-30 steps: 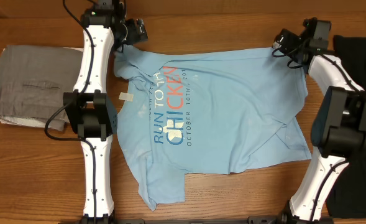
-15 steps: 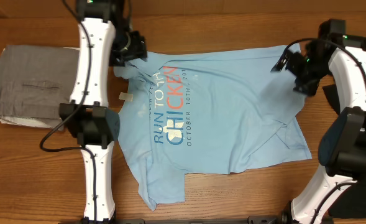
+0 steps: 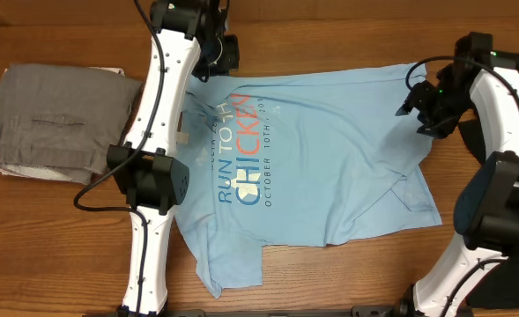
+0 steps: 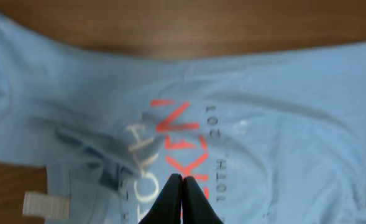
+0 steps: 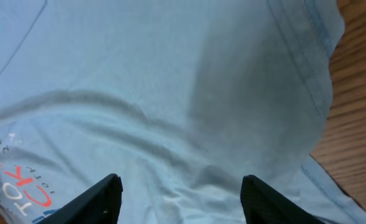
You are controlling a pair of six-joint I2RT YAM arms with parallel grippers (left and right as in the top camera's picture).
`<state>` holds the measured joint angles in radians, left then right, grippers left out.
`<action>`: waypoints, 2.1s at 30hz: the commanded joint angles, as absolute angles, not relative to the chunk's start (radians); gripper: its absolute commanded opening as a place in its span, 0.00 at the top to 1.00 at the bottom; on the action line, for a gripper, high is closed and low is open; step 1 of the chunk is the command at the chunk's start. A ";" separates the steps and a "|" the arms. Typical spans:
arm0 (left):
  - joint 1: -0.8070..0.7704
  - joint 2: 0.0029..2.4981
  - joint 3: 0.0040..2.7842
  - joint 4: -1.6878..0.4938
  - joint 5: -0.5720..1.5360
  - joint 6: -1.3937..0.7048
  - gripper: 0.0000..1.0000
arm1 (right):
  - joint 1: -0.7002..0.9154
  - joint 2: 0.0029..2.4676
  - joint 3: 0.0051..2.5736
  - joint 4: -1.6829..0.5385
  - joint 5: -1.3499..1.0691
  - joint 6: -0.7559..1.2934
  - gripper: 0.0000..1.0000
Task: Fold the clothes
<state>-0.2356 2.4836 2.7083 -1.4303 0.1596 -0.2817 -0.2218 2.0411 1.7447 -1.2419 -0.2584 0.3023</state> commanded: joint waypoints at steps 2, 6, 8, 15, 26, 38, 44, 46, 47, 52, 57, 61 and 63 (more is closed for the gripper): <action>-0.223 2.480 2.705 -1.372 0.142 -0.322 0.96 | -0.252 2.037 1.746 -1.198 -0.274 0.318 0.32; -0.223 2.486 2.704 -1.429 0.114 -0.383 0.96 | -0.253 2.038 1.746 -1.195 -0.271 0.318 0.51; -0.227 2.490 2.704 -1.485 0.095 -0.415 0.96 | -0.253 2.038 1.746 -1.200 -0.270 0.318 0.61; -0.236 2.492 2.704 -1.616 0.081 -0.416 0.96 | -0.253 2.038 1.746 -1.242 -0.255 0.318 0.70; -0.426 2.492 2.690 -1.690 0.057 -0.325 0.96 | -0.251 2.038 1.725 -1.524 -0.147 0.307 0.95; -0.399 2.204 2.674 -1.690 -0.006 -0.338 0.96 | -0.260 2.000 1.535 -1.509 -0.128 0.364 0.96; -0.366 2.072 2.537 -1.690 -0.048 -0.361 0.96 | -0.328 1.975 1.303 -1.338 -0.129 0.397 0.96; -0.346 2.058 2.482 -1.690 -0.048 -0.368 0.96 | -0.350 1.975 1.245 -1.288 -0.174 0.395 0.96; -0.332 2.056 2.450 -1.690 -0.048 -0.371 0.96 | -0.356 1.975 1.223 -1.264 -0.181 0.393 0.96; -0.263 2.057 2.299 -1.685 -0.033 -0.374 0.96 | -0.364 1.975 1.168 -1.175 -0.083 0.438 0.96; -0.216 2.057 2.120 -1.620 -0.033 -0.374 0.96 | -0.369 1.976 1.168 -1.124 0.111 0.566 0.96; -0.208 2.057 1.963 -1.537 -0.030 -0.374 0.96 | -0.404 1.976 1.168 -1.111 0.157 0.596 0.96; -0.207 2.057 1.885 -1.489 -0.030 -0.374 0.96 | -0.435 1.977 1.168 -1.103 0.155 0.604 0.96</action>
